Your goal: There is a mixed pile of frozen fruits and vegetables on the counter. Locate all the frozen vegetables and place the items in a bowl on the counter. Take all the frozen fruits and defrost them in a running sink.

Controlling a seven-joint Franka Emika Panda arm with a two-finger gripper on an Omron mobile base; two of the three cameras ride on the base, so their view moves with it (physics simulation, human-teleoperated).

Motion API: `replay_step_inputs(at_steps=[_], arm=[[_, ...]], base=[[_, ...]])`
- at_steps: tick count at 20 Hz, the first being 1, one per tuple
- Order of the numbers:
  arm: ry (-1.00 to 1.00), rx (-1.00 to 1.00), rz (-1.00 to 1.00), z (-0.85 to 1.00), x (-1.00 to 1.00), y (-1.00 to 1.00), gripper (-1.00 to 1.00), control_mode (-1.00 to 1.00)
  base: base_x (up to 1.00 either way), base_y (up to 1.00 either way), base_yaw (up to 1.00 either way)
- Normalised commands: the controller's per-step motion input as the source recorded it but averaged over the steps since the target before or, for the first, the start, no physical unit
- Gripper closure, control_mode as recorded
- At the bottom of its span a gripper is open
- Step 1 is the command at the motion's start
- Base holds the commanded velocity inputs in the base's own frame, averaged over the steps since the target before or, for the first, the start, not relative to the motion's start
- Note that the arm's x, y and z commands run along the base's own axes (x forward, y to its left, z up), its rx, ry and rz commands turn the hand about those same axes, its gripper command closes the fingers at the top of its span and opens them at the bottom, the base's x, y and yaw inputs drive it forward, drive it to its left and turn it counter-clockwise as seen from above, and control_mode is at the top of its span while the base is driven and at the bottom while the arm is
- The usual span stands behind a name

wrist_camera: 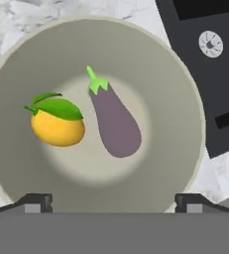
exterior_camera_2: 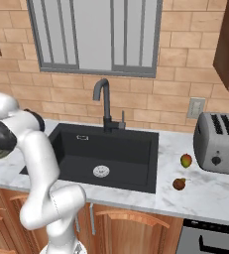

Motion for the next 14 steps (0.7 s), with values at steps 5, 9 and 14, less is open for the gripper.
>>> replay_step_inputs(at_steps=[5, 9, 14], arm=[[0.00, 0.00, -0.16, -0.18, -0.10, -0.92, -1.00, -1.00], [0.02, 0.00, -0.17, -0.02, 0.00, -0.99, -1.00, -1.00], [0.01, 0.04, -0.15, 0.13, -0.01, -0.97, -1.00, -1.00]], base=[[0.00, 0.00, 0.00], [0.00, 0.00, 0.00], [0.00, 0.00, 0.00]])
